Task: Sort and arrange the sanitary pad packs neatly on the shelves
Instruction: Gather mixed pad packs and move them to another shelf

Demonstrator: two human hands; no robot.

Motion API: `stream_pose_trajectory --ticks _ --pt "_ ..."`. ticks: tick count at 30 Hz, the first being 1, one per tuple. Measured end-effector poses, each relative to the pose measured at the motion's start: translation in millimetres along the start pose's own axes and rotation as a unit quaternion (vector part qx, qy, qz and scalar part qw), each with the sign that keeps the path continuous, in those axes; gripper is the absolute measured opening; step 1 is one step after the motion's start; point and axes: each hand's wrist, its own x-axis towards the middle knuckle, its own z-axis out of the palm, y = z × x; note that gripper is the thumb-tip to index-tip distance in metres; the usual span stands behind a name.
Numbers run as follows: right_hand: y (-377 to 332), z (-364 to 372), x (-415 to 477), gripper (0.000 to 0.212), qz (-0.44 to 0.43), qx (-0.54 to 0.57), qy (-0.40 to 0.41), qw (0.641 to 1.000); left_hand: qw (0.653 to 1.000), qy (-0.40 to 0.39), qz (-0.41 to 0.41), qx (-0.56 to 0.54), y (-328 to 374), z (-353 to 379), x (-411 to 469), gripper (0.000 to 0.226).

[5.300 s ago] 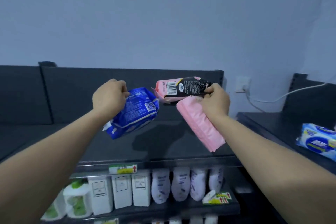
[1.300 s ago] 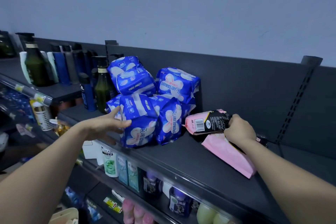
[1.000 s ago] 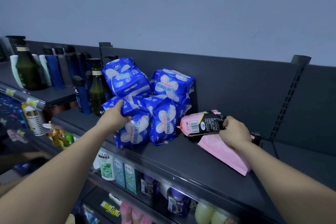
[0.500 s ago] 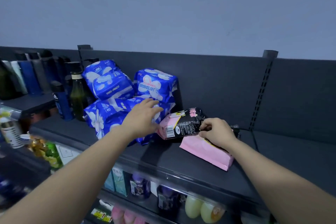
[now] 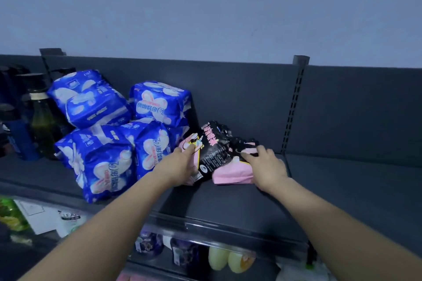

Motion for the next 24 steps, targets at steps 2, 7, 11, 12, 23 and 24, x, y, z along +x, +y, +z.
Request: stream_pose_trajectory --ticks 2,7,11,12,23,24 --pt "-4 6 4 0.072 0.02 -0.015 0.044 0.999 1.0 0.021 -0.002 0.008 4 5 1 0.052" --pt "-3 7 12 0.061 0.008 0.012 0.063 0.998 0.999 -0.003 0.011 0.053 4 10 13 0.057" --pt "13 0 7 0.056 -0.02 0.087 0.029 0.996 1.0 0.008 0.015 0.021 9 -2 16 0.059" --pt "17 -3 4 0.058 -0.023 0.106 0.02 0.994 0.999 0.006 0.013 0.033 11 -6 17 0.058" --pt "68 -17 -85 0.06 0.09 0.137 0.028 0.986 0.983 0.058 0.124 0.123 75 -29 8 0.052" --pt "74 -17 -99 0.059 0.106 0.133 0.029 0.985 0.98 0.065 0.138 0.127 85 -28 5 0.049"
